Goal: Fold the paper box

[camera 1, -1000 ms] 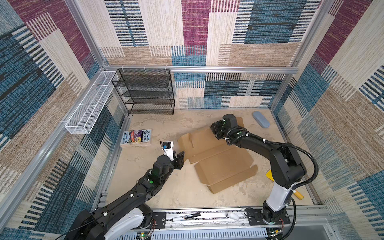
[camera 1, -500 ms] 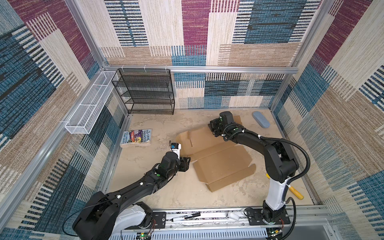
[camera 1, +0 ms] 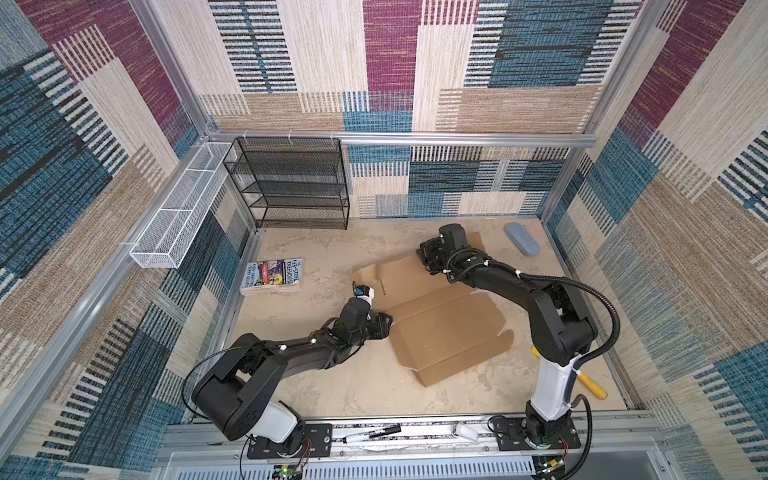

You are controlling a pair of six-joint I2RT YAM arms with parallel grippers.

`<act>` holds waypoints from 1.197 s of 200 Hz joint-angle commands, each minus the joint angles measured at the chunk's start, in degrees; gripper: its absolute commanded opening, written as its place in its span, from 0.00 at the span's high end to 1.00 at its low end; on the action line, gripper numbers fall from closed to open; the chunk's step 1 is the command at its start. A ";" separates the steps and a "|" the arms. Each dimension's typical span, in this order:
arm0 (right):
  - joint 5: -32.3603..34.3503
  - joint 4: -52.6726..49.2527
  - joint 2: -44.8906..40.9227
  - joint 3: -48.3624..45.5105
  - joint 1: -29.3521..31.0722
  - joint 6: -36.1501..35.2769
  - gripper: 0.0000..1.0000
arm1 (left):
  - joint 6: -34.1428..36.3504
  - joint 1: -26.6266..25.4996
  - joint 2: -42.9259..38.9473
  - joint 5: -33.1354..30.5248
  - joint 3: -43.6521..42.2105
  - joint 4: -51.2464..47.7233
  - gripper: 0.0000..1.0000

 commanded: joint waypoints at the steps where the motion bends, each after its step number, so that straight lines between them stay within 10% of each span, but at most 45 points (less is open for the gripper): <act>1: -1.14 0.39 -0.35 -0.09 -0.03 -0.20 0.94 | -1.37 0.05 0.64 0.01 1.11 -0.06 0.36; 87: -1.38 1.17 -0.30 -0.65 -0.03 -0.20 0.94 | -2.14 0.07 3.77 -2.13 3.76 -6.92 0.27; 239: -2.18 2.14 0.29 -0.92 -0.03 -0.02 0.95 | -6.14 -0.34 5.83 6.19 3.93 8.74 0.28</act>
